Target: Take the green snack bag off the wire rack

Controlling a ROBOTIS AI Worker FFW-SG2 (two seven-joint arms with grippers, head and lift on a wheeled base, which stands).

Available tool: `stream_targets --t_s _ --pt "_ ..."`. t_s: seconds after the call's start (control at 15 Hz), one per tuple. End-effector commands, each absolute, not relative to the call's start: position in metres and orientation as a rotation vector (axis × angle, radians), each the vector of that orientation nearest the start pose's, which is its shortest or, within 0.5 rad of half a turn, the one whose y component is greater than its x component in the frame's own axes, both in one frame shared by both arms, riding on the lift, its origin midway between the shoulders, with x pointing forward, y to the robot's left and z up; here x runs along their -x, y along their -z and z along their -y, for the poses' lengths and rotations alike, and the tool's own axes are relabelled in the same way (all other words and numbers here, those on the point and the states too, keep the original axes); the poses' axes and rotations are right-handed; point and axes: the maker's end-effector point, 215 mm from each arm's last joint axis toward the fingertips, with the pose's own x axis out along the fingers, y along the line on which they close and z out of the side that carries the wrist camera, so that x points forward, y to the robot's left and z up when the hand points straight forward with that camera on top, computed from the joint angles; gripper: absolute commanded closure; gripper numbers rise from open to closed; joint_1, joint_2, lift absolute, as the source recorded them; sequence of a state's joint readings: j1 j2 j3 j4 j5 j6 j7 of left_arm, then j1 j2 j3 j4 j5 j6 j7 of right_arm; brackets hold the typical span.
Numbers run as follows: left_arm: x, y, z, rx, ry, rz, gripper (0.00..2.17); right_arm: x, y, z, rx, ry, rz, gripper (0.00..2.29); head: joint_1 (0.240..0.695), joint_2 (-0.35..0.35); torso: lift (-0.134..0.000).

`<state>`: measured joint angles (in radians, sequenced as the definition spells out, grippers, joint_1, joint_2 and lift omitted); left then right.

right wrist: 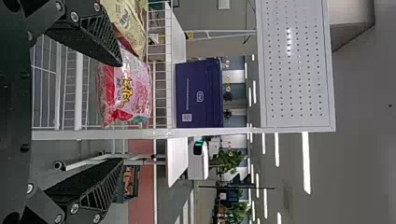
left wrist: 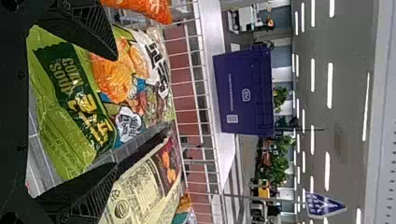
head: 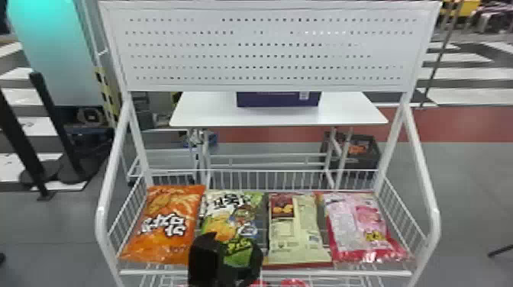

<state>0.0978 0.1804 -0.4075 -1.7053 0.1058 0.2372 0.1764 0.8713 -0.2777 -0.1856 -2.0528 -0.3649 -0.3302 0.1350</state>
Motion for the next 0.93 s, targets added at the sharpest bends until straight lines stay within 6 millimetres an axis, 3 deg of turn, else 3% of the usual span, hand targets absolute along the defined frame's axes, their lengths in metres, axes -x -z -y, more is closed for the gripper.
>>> stream_targets --t_s 0.0,0.2,0.27,0.4,0.53,0.6,0.87 --pt "-0.533 0.438 -0.085 -0.109 0.238 -0.275 0.09 -0.332 0.349 0.322 -0.021 -0.095 -0.029 0.17 0.499 0.000 0.000" --pt "-0.542 0.443 -0.088 -0.114 0.233 -0.285 0.10 -0.332 0.351 0.323 -0.024 -0.093 -0.037 0.17 0.499 0.000 0.000" --pt "-0.543 0.444 -0.089 -0.115 0.235 -0.287 0.26 -0.332 0.352 0.323 -0.023 -0.093 -0.040 0.17 0.499 0.000 0.000" --pt "-0.539 0.453 -0.090 -0.117 0.239 -0.315 0.88 -0.332 0.353 0.323 -0.024 -0.092 -0.040 0.17 0.499 0.000 0.000" --pt "-0.537 0.454 -0.090 -0.120 0.237 -0.318 1.84 -0.333 0.353 0.323 -0.024 -0.092 -0.042 0.17 0.499 0.000 0.000" --pt "-0.538 0.454 -0.092 -0.120 0.233 -0.321 2.14 -0.333 0.353 0.323 -0.026 -0.092 -0.042 0.17 0.499 0.000 0.000" --pt "-0.530 0.444 -0.087 -0.111 0.248 -0.304 2.15 -0.334 0.353 0.324 -0.024 -0.093 -0.044 0.17 0.499 0.000 0.000"
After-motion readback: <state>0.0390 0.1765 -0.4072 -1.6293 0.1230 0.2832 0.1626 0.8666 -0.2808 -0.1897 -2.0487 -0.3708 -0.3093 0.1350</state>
